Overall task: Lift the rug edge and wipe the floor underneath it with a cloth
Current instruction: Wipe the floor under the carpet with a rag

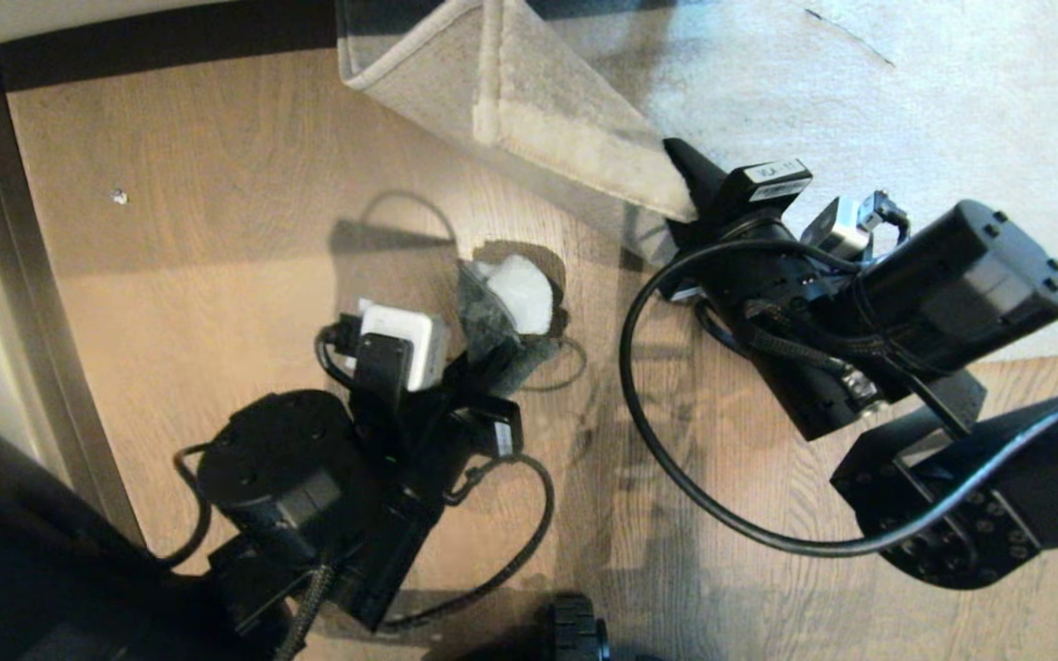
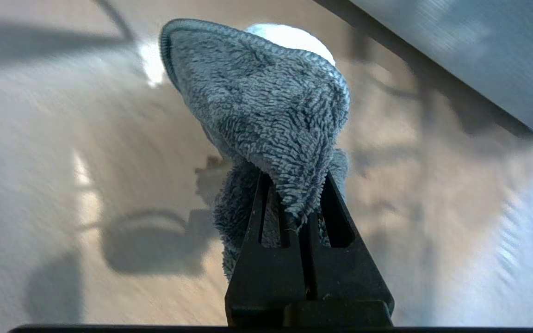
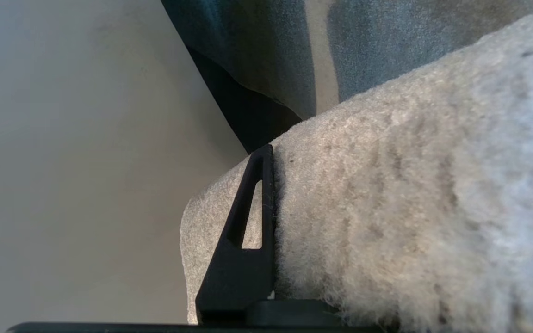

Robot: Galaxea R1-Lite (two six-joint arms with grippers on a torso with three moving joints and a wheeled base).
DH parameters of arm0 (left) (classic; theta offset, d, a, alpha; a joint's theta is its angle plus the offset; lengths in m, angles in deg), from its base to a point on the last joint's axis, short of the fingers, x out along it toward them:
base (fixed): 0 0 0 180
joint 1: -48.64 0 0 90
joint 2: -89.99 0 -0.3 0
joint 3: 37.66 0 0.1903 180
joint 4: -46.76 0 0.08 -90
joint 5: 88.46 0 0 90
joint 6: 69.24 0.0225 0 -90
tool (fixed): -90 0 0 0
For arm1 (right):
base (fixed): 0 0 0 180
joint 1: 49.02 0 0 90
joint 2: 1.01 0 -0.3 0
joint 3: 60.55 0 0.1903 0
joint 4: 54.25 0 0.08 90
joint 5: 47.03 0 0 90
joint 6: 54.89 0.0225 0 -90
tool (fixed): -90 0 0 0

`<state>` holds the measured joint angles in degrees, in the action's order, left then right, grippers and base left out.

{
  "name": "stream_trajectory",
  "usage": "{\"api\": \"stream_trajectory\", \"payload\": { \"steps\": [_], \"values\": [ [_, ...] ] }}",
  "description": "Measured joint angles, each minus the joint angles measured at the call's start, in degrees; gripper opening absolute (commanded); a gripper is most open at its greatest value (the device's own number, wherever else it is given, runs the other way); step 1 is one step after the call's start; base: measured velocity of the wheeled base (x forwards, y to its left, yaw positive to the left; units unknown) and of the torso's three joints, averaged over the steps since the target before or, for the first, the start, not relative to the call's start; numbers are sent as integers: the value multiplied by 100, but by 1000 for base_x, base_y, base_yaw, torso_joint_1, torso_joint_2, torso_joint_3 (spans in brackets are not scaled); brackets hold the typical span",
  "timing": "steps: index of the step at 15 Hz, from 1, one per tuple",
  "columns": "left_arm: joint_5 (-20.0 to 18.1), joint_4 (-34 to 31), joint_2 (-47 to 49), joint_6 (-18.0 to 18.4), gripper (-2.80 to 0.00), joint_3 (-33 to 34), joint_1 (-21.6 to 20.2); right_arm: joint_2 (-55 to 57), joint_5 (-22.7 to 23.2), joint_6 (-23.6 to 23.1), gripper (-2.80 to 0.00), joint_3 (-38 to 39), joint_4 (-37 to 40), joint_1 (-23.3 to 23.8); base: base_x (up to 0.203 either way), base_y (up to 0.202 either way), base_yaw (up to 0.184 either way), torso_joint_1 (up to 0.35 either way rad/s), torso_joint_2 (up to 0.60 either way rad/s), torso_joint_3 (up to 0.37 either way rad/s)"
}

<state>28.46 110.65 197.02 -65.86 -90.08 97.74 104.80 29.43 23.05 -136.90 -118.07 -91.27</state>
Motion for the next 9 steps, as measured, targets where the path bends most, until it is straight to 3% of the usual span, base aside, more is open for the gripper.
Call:
{"api": "stream_trajectory", "payload": {
  "steps": [2,6,9],
  "values": [
    [332,-4,227,-43,-280,-156,435,0,0,0,-280,-14,0,6,0,0,0,0,0,0],
    [1073,-2,950,-182,-280,-1084,1013,-10,-2,2,-280,-33,0,13,0,0,0,0,0,0],
    [1299,-7,1521,-383,-280,-1599,1277,-57,-4,2,-280,-33,1,13,0,0,0,0,0,0]
  ]
}}
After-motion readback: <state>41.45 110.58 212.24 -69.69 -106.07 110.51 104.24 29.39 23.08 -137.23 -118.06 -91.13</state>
